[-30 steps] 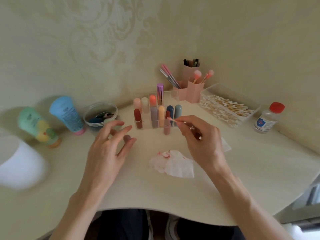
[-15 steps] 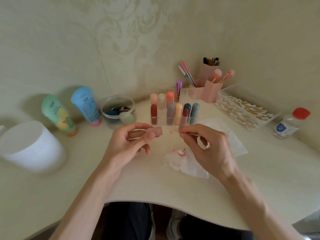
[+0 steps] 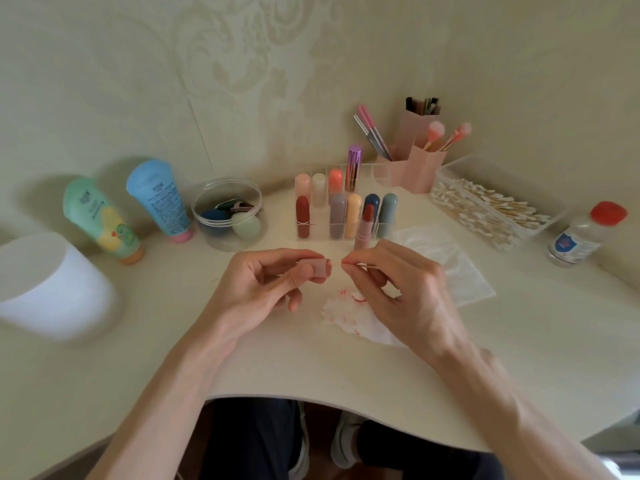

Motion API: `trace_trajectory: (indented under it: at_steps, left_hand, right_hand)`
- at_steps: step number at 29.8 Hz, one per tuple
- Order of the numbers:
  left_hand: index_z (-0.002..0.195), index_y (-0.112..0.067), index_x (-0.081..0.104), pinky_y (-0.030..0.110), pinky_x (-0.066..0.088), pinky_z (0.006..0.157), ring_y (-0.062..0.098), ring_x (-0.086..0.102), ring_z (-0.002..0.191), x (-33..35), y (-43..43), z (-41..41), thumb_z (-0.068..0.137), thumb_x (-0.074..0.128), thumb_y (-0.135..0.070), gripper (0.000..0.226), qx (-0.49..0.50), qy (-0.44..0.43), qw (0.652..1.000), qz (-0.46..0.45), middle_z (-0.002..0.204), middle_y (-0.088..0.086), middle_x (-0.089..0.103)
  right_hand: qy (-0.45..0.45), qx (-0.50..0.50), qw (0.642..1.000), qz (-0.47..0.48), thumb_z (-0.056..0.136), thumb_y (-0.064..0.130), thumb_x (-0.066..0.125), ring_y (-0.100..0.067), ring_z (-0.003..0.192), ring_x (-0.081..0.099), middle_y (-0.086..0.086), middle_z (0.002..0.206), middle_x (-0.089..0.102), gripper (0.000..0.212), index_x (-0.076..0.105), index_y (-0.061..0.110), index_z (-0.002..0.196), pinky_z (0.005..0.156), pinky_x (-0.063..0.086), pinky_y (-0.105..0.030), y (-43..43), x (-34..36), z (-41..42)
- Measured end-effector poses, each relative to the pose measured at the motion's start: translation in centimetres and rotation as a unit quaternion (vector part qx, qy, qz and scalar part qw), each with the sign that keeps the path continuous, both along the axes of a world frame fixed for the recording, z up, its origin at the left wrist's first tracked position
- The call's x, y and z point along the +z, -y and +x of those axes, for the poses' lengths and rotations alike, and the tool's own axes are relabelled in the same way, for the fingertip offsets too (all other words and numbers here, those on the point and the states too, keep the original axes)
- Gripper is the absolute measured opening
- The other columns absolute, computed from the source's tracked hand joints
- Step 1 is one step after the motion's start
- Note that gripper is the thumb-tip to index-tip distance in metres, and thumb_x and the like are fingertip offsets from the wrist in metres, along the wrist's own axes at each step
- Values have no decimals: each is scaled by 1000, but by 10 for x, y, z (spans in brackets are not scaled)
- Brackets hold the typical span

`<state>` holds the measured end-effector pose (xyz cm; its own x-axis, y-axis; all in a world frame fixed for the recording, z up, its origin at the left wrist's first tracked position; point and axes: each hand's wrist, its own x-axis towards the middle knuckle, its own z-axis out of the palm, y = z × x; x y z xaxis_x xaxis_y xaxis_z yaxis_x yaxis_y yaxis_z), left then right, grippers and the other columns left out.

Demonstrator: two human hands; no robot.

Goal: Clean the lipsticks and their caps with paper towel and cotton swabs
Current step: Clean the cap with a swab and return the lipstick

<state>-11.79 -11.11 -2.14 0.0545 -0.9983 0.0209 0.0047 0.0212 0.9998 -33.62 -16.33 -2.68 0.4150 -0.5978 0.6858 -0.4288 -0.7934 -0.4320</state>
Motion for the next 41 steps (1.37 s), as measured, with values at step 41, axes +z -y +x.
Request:
trace_trajectory:
  at_steps: [41]
  left_hand:
    - [108, -1, 76, 27, 56, 60, 26, 74, 75, -8, 1, -8, 86, 74, -10, 24, 19, 0, 997, -78, 96, 11, 80]
  right_hand:
    - [100, -13, 983, 151, 98, 16, 74, -14, 56, 39, 0, 59, 39, 4, 75, 17, 94, 58, 34, -19, -16, 5, 9]
